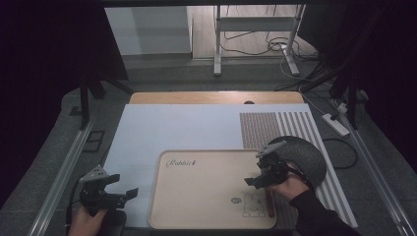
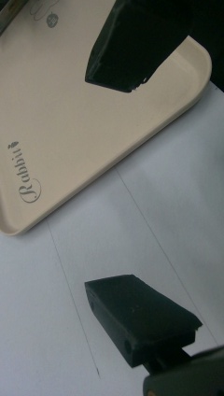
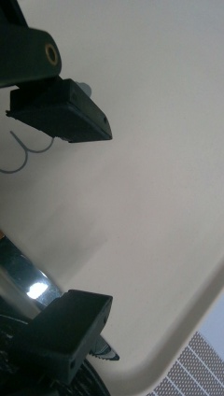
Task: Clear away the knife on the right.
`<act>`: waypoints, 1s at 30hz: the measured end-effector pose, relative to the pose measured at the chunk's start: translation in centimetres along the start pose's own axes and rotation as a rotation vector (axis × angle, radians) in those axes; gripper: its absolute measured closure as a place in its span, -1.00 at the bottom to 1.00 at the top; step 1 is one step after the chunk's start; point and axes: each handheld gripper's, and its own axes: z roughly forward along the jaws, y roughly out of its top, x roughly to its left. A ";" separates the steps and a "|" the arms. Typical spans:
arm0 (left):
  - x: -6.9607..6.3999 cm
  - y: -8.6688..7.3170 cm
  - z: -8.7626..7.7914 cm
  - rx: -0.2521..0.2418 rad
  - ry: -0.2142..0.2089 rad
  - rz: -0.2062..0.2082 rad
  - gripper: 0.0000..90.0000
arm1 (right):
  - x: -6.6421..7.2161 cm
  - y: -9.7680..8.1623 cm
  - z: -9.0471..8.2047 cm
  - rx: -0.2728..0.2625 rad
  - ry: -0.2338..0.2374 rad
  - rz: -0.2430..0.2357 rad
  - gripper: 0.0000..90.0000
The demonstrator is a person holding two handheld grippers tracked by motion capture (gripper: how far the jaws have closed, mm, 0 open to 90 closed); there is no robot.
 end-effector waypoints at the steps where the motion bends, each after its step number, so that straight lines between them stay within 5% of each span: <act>1: 0.0 0.0 0.0 0.000 0.000 0.000 -0.90 | 0.0 0.0 0.0 0.003 -0.003 -0.007 -0.62; 13: 0.0 0.0 0.0 0.000 -0.001 -0.001 -0.90 | -0.2 -0.3 -0.2 -0.025 -0.075 -0.045 -1.00; 30: 0.1 0.0 0.0 0.003 0.000 -0.006 -0.91 | -0.6 -1.0 -1.6 -0.055 -0.120 -0.040 -1.00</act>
